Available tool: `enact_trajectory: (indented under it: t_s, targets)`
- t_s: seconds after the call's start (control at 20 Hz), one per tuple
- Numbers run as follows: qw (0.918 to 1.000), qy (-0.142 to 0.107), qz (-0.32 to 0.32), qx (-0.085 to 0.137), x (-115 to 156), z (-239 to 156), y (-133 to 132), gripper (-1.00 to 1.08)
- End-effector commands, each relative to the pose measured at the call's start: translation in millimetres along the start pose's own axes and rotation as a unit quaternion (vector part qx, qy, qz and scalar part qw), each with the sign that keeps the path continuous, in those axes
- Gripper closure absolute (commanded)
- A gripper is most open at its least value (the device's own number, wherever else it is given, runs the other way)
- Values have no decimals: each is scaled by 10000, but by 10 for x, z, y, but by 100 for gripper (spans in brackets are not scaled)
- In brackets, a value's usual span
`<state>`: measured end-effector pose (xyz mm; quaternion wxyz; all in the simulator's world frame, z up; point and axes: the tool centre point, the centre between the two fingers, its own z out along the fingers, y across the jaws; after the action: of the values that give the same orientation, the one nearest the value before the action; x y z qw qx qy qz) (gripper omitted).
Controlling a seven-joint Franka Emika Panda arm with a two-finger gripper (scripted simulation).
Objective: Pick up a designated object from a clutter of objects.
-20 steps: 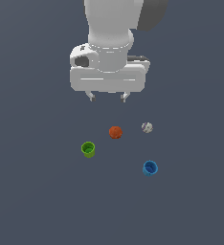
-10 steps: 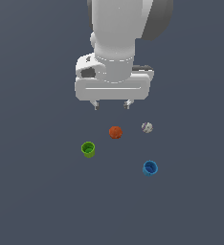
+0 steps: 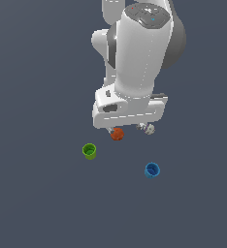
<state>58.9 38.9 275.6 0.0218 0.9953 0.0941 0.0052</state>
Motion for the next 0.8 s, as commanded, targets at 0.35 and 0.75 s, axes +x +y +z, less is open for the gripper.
enact_trajectory:
  t_s: [0.35, 0.75]
  targets:
    - [9971, -7, -765, 64, 505, 810, -550, -92]
    - [9918, -2, -1268, 157, 736, 1434, -986, -92]
